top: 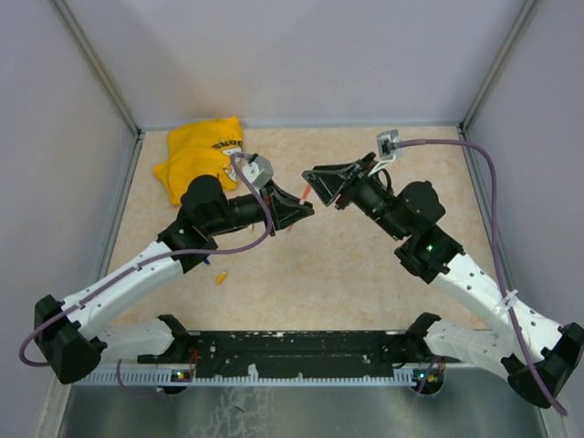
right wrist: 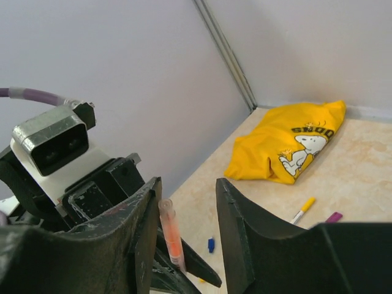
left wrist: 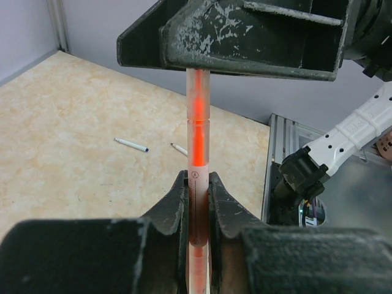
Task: Insert the pens into the pen caps
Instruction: Insert the pen cap onto the pen.
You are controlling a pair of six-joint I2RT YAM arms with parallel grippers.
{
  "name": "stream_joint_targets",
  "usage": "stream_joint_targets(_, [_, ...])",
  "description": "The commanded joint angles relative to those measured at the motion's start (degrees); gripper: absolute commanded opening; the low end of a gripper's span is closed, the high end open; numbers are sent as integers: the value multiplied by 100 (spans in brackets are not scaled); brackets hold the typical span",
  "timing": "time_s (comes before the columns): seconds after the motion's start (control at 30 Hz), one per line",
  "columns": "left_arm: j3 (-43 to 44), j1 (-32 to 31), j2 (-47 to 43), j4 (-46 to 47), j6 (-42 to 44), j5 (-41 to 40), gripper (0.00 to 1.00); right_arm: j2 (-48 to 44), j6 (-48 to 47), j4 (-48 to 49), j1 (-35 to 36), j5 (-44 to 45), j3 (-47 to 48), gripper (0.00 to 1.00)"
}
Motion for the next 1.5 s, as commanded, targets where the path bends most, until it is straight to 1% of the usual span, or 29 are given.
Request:
stream_joint_targets(0.0, [269, -1, 55, 46, -14, 172, 0, -9, 61, -61, -29, -325, 378, 38])
stream_joint_targets(0.23, [289, -1, 73, 46, -22, 145, 0, 1, 46, -111, -25, -413, 353, 13])
stream_joint_targets(0.37, [313, 4, 65, 51, -36, 83, 0, 27, 16, -135, -29, -470, 328, 3])
stream_joint_targets(0.43, [344, 1, 55, 71, -50, 42, 0, 40, -4, -173, -29, -488, 308, 0])
stream_joint_targets(0.63, [497, -1, 55, 187, -207, -101, 0, 44, -257, -238, -29, -664, 167, 0])
stream_joint_targets(0.8, [639, -1, 64, 455, -338, -192, 0, 45, -464, -694, 14, -602, 118, 0])
stream_joint_targets(1.0, [854, -1, 91, 810, -411, -314, 0, 79, -704, -1102, 534, -195, -93, 0])
stream_joint_targets(1.1, [943, 4, 60, 967, -415, -339, 0, 23, -612, -1208, 766, -30, -399, 0])
stream_joint_targets(1.33, [1059, 5, 77, 1130, -363, -432, 0, -174, -101, -1084, 1084, 102, -1535, 0])
stream_joint_targets(1.47, [1061, -1, 116, 1209, -382, -427, 0, -175, 281, -860, 1227, -61, -2091, 0])
